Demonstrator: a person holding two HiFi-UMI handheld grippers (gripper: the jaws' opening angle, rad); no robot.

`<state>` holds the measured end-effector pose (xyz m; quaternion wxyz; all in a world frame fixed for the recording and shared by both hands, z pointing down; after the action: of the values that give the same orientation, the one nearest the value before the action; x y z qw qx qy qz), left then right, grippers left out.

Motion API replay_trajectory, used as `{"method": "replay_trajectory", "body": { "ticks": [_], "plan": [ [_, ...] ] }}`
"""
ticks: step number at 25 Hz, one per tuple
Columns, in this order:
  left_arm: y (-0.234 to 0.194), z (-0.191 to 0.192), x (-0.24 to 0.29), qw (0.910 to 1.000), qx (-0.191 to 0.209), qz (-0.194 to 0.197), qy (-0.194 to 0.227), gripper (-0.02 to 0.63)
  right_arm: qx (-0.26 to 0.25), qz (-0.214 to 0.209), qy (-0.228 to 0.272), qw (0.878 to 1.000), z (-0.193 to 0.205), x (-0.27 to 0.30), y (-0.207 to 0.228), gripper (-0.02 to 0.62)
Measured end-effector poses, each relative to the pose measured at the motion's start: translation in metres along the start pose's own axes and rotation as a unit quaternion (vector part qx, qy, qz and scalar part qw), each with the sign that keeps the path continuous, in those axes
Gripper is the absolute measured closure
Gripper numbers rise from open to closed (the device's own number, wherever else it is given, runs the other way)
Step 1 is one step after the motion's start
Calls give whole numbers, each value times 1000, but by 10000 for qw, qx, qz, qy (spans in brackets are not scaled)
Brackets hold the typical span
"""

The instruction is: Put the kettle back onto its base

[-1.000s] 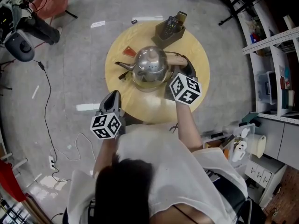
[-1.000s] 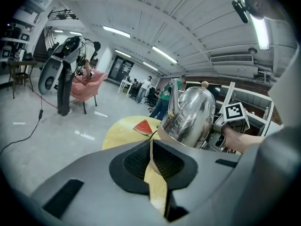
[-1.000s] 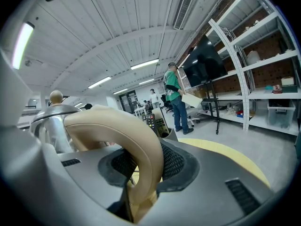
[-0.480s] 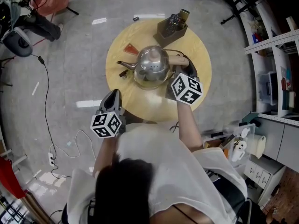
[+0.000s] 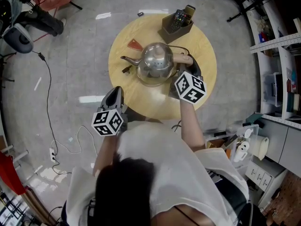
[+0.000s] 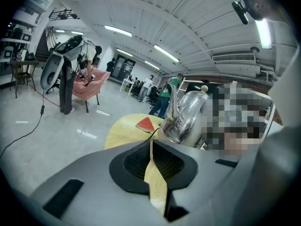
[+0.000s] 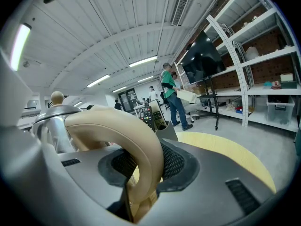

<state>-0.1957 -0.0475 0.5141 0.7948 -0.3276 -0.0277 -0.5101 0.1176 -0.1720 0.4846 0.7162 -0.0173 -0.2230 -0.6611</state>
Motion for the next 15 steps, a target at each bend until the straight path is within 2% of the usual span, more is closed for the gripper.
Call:
{"method": "replay_trajectory", "body": {
  "ticks": [15],
  "plan": [
    [-3, -2, -1, 10000, 20, -84, -45, 568, -205, -81, -136, 9997, 11, 5, 0, 469]
  ]
}}
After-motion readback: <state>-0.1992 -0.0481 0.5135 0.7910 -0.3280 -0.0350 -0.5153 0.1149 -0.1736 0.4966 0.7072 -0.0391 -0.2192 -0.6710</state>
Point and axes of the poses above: the fingertips, and each gripper's own axes: x forward along the fingers, y to its right, z out of its underside, the point moved 8 cm from there along -x, backward along the fingers, and after that the axes turned 8 degrees about z, right-handed, at the moved point
